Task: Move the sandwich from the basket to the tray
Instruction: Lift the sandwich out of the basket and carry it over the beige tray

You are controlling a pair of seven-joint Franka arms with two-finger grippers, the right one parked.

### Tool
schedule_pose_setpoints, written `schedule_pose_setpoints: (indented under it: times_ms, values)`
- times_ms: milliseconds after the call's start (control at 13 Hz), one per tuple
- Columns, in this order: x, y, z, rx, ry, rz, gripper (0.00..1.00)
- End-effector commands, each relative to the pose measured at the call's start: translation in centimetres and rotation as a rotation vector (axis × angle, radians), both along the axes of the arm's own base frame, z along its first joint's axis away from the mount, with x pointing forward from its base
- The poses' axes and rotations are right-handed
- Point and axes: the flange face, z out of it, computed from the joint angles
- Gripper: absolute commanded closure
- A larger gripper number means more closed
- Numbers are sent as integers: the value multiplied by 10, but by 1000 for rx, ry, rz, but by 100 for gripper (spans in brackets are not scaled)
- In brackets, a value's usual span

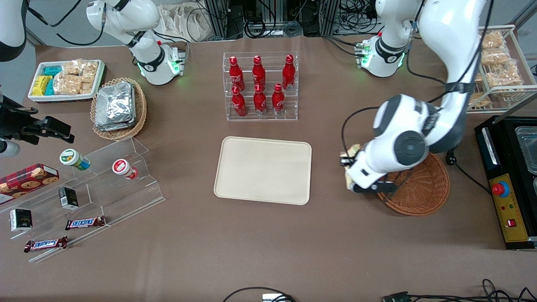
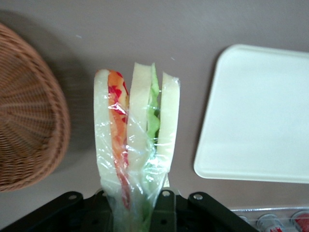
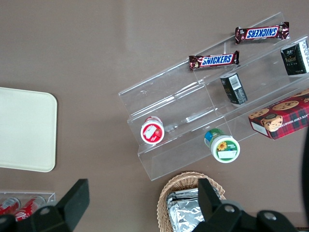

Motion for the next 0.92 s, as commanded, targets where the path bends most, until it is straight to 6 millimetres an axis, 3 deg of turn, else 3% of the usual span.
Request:
schedule_pose_setpoints:
  times_ms: [0,154,385,538,846]
  values:
    - [-17,-72,-30,29,21,-48,93]
    - [-29,-107,-58,40,44,-49,93]
    - [-37,-134,-93,13,15,-81,91]
    - [-36,-138,-119,-4,11,-80,91]
    - [-44,-152,-141,-14,11,-98,91]
